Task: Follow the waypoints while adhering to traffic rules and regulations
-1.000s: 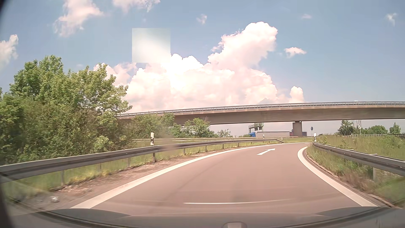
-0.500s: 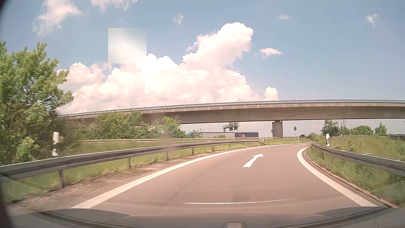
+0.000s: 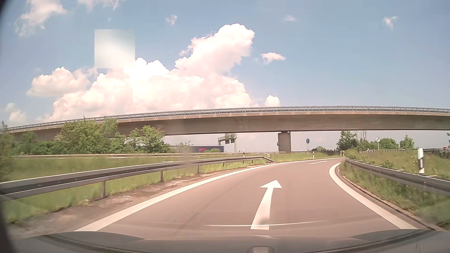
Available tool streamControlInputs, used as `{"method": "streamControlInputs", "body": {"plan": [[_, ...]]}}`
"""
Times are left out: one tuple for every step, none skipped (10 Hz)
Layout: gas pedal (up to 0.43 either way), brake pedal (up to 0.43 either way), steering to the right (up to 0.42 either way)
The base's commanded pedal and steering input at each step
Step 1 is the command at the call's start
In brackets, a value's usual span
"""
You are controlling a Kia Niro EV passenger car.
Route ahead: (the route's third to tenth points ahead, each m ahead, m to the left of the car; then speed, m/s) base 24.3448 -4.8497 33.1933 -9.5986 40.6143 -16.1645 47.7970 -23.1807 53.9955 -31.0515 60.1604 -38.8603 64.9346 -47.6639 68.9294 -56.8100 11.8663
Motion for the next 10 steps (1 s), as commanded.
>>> {"method": "streamControlInputs", "body": {"plan": [[0.067,0.000,0.085],[0.067,0.000,0.085],[0.067,0.000,0.085],[0.079,0.000,0.084],[0.079,0.000,0.083],[0.079,0.000,0.082],[0.079,0.000,0.080],[0.079,0.000,0.080],[0.079,0.000,0.080],[0.079,0.000,0.080]]}}
